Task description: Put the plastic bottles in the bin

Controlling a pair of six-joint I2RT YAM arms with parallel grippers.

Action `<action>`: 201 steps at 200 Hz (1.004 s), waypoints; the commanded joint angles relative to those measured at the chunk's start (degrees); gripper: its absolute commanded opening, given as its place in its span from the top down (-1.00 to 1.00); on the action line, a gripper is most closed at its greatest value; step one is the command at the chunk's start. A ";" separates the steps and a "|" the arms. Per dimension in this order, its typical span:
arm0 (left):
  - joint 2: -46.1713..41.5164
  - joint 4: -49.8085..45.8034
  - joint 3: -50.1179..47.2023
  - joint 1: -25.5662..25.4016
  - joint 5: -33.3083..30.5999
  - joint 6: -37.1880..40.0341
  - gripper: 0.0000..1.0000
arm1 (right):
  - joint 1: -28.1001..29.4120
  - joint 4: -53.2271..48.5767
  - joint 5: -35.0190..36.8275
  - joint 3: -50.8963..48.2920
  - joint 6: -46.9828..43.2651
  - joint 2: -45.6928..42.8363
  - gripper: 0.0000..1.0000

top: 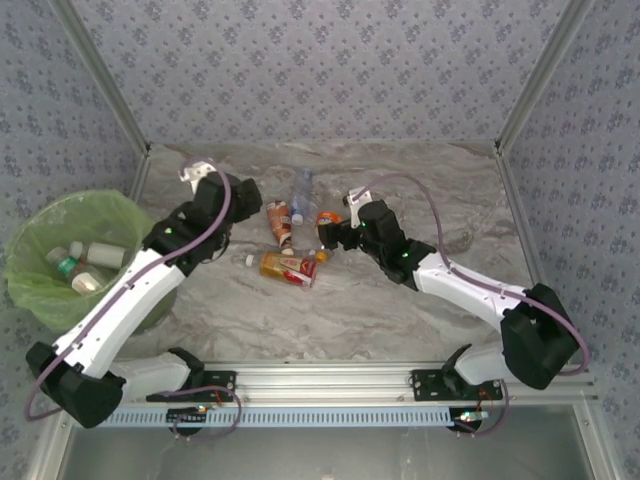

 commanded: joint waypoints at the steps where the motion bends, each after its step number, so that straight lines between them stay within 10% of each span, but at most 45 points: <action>1: 0.86 1.74 -3.83 -0.99 0.91 -9.74 -0.98 | -1.01 0.88 4.95 -2.16 3.68 -2.70 -0.98; 97: 3.15 3.46 -17.67 -3.30 12.92 -45.18 -0.99 | -3.29 0.77 8.67 -6.01 9.79 -5.40 -0.98; 201: 14.70 0.02 -12.94 -6.01 17.47 -56.41 -0.99 | -3.55 -0.74 11.33 -8.19 10.63 -8.91 -0.98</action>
